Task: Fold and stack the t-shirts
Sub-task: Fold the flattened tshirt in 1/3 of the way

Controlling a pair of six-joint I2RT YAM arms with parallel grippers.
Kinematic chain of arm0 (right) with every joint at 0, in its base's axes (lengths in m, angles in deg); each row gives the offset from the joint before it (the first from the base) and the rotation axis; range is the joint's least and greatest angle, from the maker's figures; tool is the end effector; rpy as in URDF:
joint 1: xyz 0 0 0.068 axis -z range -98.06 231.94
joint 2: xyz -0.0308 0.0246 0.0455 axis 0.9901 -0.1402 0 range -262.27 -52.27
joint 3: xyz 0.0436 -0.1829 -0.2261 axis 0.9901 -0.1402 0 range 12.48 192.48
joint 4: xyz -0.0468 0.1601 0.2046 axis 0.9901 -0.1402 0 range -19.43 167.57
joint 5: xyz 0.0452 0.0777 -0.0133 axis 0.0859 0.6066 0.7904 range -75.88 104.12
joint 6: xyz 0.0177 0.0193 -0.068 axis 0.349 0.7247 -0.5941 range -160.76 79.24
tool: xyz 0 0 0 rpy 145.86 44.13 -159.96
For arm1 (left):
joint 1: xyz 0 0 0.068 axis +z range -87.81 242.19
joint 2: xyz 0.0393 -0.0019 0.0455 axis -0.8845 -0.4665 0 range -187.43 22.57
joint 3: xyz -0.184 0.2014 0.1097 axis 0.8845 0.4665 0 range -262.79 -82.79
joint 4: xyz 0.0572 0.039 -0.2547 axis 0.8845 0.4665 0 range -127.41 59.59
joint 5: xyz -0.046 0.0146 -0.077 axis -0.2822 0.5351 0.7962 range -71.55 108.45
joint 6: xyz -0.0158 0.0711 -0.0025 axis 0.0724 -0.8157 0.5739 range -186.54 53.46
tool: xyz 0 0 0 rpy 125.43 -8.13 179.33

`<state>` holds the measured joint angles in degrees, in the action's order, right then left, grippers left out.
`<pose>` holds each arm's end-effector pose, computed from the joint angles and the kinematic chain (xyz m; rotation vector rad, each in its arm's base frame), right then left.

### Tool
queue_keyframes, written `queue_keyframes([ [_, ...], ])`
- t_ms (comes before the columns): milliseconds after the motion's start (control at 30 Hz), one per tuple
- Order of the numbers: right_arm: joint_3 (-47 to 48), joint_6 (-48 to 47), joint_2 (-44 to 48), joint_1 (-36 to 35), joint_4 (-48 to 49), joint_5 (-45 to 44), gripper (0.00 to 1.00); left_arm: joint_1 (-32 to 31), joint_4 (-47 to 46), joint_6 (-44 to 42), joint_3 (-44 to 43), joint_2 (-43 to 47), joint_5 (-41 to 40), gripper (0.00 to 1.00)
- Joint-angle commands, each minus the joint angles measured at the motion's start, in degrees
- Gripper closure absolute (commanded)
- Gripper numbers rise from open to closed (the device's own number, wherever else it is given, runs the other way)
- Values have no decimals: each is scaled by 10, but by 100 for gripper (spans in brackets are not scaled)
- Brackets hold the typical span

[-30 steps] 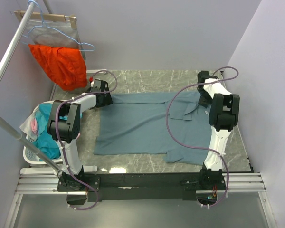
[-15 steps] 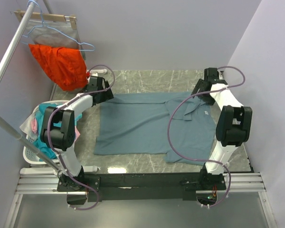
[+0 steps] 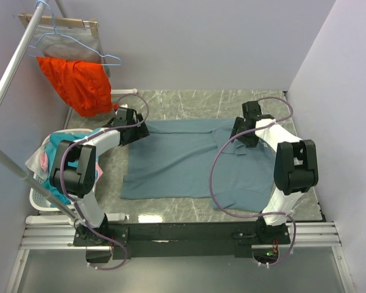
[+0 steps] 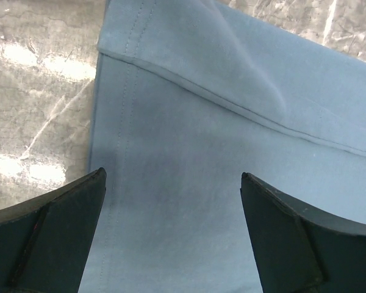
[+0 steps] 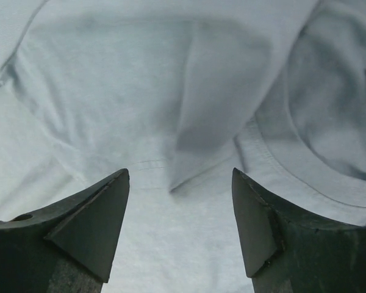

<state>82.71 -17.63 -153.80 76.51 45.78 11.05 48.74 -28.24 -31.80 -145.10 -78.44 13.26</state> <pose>0.3794 0.0328 0.1963 0.4281 2.6376 0.0882 0.3859 -0.0866 0.1864 -0.4885 2.3711 -0.2804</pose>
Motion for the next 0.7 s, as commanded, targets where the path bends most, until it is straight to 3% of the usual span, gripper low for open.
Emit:
queue_keyframes([
  [0,19,-6,9,-19,11,-61,28,-3,-23,8,-4,16,8,3],
  [167,46,-3,-30,-27,-19,-107,38,-4,-18,5,-5,15,4,3],
  [267,47,-5,-36,-28,-13,-117,52,-4,-17,4,-4,15,1,3],
  [500,56,-5,-58,-30,-19,-118,55,-5,-14,2,-8,8,2,3],
  [567,56,-5,-60,-30,-18,-119,66,-4,-14,1,-8,7,1,3],
  [667,59,-4,-52,-31,-21,-125,100,-4,-12,1,-12,5,1,3],
])
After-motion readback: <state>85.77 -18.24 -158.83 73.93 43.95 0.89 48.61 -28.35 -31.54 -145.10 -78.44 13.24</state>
